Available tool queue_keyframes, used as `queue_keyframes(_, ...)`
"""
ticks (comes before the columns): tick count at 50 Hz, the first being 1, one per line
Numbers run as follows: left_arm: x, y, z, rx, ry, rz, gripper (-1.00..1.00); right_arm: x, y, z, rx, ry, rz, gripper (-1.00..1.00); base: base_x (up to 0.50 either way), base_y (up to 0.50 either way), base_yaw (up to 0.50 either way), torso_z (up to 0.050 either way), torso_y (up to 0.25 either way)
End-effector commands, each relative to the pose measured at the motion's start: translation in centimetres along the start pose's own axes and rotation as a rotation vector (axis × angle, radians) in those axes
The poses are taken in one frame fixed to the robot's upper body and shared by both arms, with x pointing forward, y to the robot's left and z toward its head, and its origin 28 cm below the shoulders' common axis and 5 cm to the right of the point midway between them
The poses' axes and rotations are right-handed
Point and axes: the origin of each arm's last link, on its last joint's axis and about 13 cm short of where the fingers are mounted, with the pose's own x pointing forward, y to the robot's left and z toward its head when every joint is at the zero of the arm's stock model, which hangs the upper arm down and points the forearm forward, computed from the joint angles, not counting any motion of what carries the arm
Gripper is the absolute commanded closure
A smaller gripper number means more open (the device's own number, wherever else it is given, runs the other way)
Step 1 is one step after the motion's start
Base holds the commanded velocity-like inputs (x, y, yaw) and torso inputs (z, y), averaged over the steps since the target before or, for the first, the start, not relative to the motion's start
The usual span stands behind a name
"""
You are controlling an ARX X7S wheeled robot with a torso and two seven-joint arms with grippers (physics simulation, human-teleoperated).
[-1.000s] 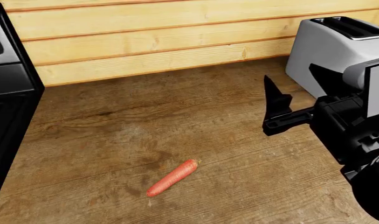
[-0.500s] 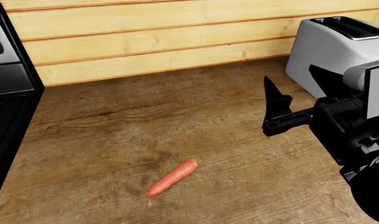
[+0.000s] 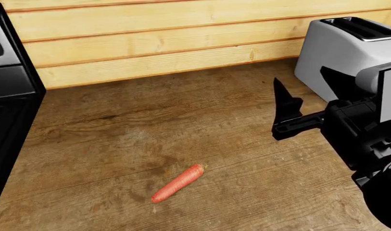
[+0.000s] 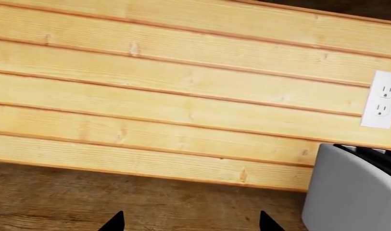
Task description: Pick the tomato, carrot from the counter and place them in the cabinet. Then close the cabinet.
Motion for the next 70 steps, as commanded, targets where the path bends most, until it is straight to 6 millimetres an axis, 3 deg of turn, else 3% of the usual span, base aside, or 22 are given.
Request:
queue_keyframes(1, -2.7, -1.0, -0.1, -0.144, 0.038, -0.101, -1.0, -0.1, -0.1, 0.0, -0.002, 0.001, -0.005, -1.0, 0.0, 0.0, 0.0, 0.0, 0.0)
queue_keyframes(13, -4.3, -0.8, -2.5, -0.292, 0.259, -0.083, -1.0, -0.1, -0.1, 0.0, -0.002, 0.001, -0.007, -1.0, 0.0, 0.0, 0.0, 0.0, 0.0)
queue_keyframes(26, -7.6, -1.0, -4.8, -0.464, 0.406, -0.207, -1.0, -0.2, -0.3, 0.0, -0.005, 0.002, -0.016, -1.0, 0.0, 0.0, 0.0, 0.0, 0.0)
queue_keyframes(48, -12.6, -0.5, -10.5, -0.455, 0.749, -0.272, -1.0, -0.1, -0.2, 0.0, -0.004, 0.0, -0.02, -1.0, 0.0, 0.0, 0.0, 0.0, 0.0)
queue_keyframes(70, -15.6, -3.0, -12.7, -0.495, 0.866, -0.356, -1.0, -0.1, -0.3, -0.3, 0.002, 0.001, -0.024, -1.0, 0.0, 0.0, 0.0, 0.0, 0.0)
